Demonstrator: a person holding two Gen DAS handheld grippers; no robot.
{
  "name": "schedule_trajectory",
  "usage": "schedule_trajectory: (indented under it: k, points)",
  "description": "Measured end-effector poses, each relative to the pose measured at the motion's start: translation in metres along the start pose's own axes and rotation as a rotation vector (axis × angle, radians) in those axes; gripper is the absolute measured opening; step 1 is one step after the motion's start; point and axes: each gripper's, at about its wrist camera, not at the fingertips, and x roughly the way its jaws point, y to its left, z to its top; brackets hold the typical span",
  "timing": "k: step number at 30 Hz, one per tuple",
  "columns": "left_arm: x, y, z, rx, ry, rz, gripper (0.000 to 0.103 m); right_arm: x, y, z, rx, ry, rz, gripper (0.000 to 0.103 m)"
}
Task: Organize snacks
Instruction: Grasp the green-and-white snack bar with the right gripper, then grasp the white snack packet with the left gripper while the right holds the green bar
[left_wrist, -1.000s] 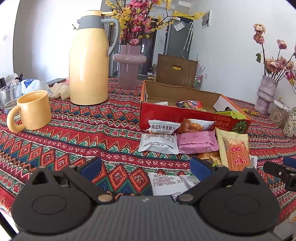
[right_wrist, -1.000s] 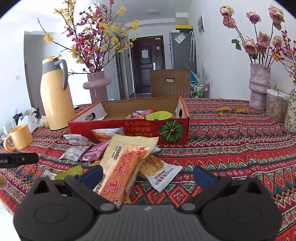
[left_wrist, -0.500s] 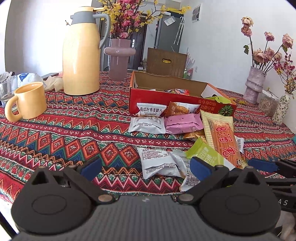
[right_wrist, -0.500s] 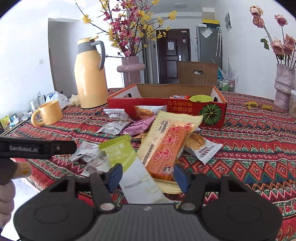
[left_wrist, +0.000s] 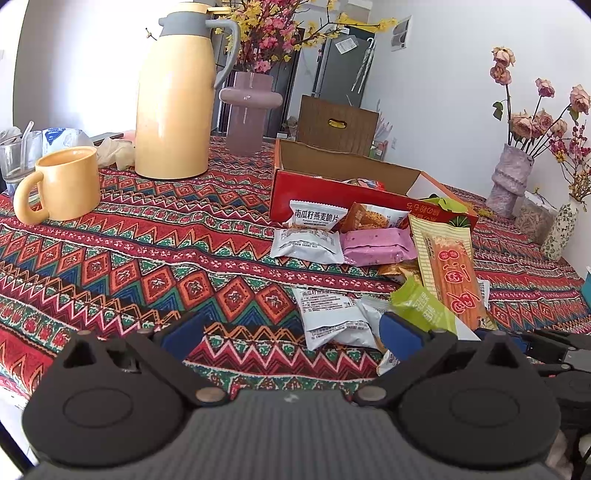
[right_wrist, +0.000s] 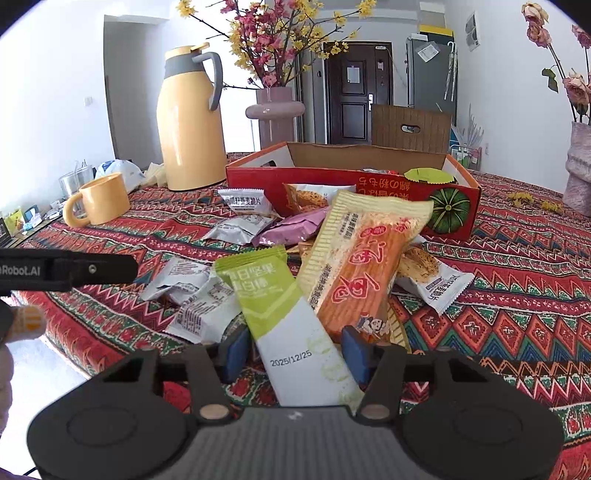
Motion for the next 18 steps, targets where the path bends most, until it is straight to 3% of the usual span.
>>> schedule_trajectory:
  k: [10, 12, 18]
  points:
    - [0.003, -0.003, -0.001, 0.002, 0.016, 0.003, 0.103, 0.004, 0.003, 0.000, -0.038, 0.015, 0.007, 0.043]
    - [0.003, -0.005, 0.000, 0.007, 0.017, 0.008, 0.103, 0.002, 0.004, 0.000, -0.038, 0.008, 0.008, 0.037]
    - [0.007, -0.008, 0.002, 0.010, 0.028, 0.022, 0.103, -0.008, -0.005, 0.001, 0.005, -0.036, 0.001, 0.035]
